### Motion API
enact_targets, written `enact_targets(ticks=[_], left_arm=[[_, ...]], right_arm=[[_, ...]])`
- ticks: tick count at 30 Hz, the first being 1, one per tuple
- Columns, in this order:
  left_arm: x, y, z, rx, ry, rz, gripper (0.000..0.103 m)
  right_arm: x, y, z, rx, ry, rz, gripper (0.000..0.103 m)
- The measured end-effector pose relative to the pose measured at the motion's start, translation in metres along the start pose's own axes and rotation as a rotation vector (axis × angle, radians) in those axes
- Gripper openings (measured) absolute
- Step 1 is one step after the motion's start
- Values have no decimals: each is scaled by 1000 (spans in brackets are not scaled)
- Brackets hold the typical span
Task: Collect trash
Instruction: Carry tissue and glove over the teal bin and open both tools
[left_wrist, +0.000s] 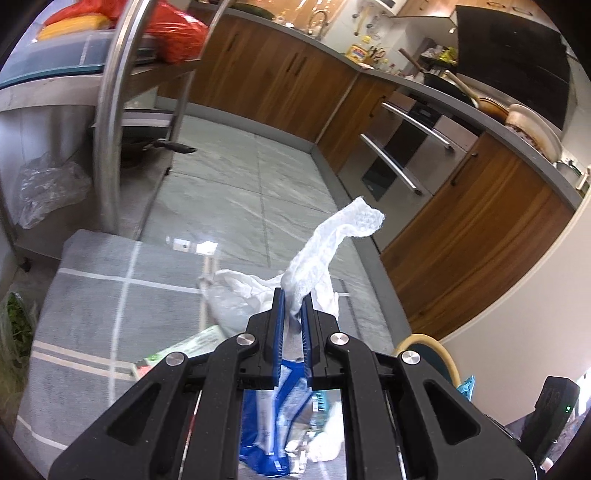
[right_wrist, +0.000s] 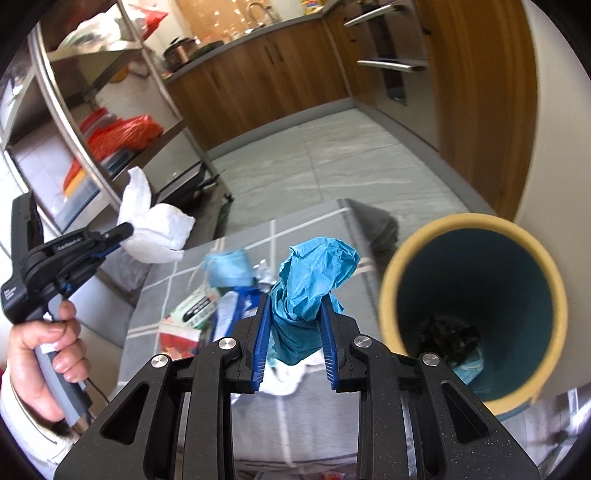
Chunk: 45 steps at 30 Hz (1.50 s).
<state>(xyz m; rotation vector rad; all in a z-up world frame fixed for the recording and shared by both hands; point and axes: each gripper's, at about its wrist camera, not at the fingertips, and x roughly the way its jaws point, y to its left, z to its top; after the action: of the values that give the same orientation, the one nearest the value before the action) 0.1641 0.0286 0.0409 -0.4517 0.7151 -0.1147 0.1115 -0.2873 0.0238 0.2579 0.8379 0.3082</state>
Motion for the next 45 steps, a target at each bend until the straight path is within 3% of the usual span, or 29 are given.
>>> enact_targets(ticks=[12, 26, 31, 40, 42, 45], left_arm=[[26, -69, -23, 112, 65, -106, 8], [74, -177, -82, 283, 233, -328, 8], [92, -201, -106, 338, 295, -352, 8], [131, -208, -138, 398, 422, -308, 8], [136, -208, -142, 404, 444, -300, 12], [138, -207, -143, 400, 452, -288, 33]], right_arm=[[-28, -55, -3, 87, -45, -76, 27], [-51, -110, -15, 191, -63, -163, 27], [-53, -121, -19, 216, -57, -183, 27], [-48, -124, -18, 233, -37, -187, 27], [-47, -124, -18, 234, -33, -189, 27], [-45, -125, -17, 237, -26, -193, 27]])
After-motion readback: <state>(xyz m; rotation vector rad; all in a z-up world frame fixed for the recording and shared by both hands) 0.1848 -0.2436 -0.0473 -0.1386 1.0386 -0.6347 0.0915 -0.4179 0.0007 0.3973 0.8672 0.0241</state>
